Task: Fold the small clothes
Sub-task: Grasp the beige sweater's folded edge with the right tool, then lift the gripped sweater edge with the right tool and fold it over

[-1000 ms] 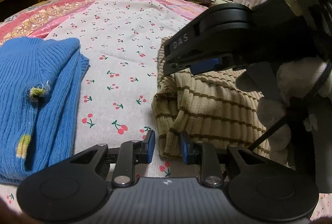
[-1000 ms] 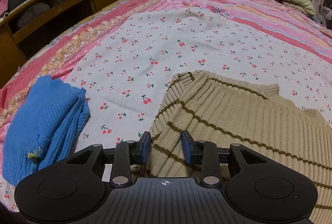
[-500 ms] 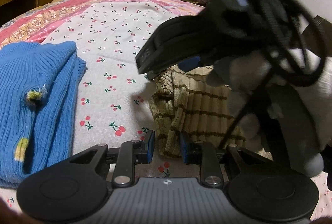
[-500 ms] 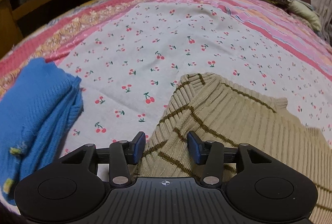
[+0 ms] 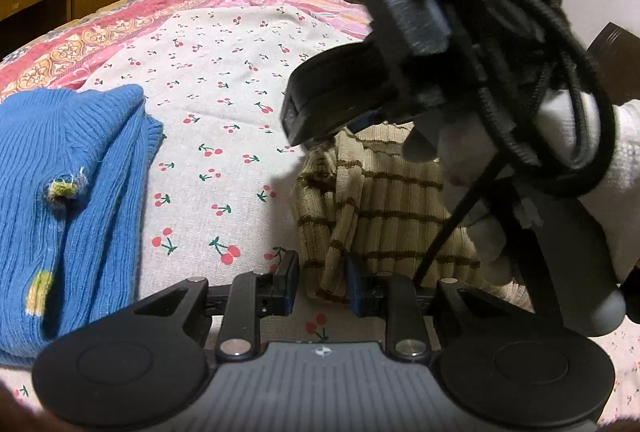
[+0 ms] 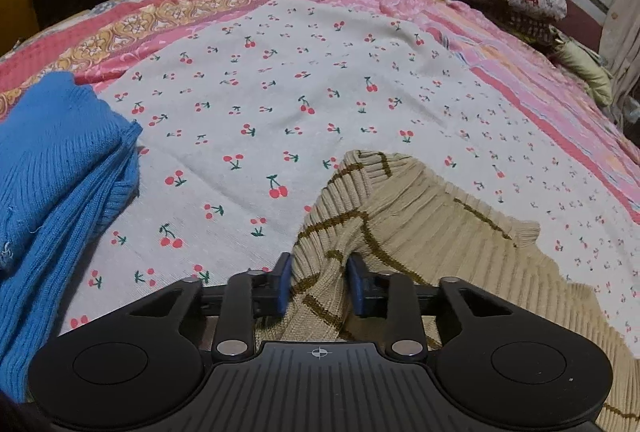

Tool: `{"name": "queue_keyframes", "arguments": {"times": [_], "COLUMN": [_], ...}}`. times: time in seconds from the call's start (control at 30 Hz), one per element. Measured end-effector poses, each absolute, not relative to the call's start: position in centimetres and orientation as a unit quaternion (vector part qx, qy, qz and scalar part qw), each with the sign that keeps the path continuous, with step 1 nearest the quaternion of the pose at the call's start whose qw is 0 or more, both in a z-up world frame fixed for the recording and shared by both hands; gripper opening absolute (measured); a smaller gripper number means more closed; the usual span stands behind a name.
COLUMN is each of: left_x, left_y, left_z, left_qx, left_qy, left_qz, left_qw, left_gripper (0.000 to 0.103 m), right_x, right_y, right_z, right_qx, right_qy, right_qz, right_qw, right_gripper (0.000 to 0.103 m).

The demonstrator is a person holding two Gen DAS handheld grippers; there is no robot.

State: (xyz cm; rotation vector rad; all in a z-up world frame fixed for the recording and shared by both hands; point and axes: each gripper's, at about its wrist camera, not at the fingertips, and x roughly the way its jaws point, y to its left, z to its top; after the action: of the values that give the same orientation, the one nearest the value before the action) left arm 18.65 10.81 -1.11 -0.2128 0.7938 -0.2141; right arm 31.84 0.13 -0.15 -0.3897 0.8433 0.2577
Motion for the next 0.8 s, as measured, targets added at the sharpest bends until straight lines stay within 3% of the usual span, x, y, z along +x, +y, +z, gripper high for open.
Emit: {"name": "queue_keyframes", "arguments": {"times": [0.13, 0.4, 0.8], "left_x": [18.5, 18.3, 18.4], "left_y": [10.9, 10.2, 10.3], "left_z": [-1.0, -0.9, -0.6], "left_qx": [-0.105, -0.092, -0.11], "left_qy": [0.38, 0.367, 0.346], "left_qz": [-0.104, -0.109, -0.116], "left_qw": [0.913, 0.919, 0.925], "left_gripper": [0.032, 0.038, 0.038], "right_x": [31.6, 31.0, 30.2], "right_y": [-0.5, -1.5, -4.5], "right_z": [0.5, 1.6, 3.7], "right_qx": [-0.172, -0.148, -0.098], "right_qy": [0.404, 0.396, 0.386], "right_qz": [0.126, 0.135, 0.146], "right_qw": [0.89, 0.896, 0.906], "right_gripper": [0.016, 0.015, 0.014]}}
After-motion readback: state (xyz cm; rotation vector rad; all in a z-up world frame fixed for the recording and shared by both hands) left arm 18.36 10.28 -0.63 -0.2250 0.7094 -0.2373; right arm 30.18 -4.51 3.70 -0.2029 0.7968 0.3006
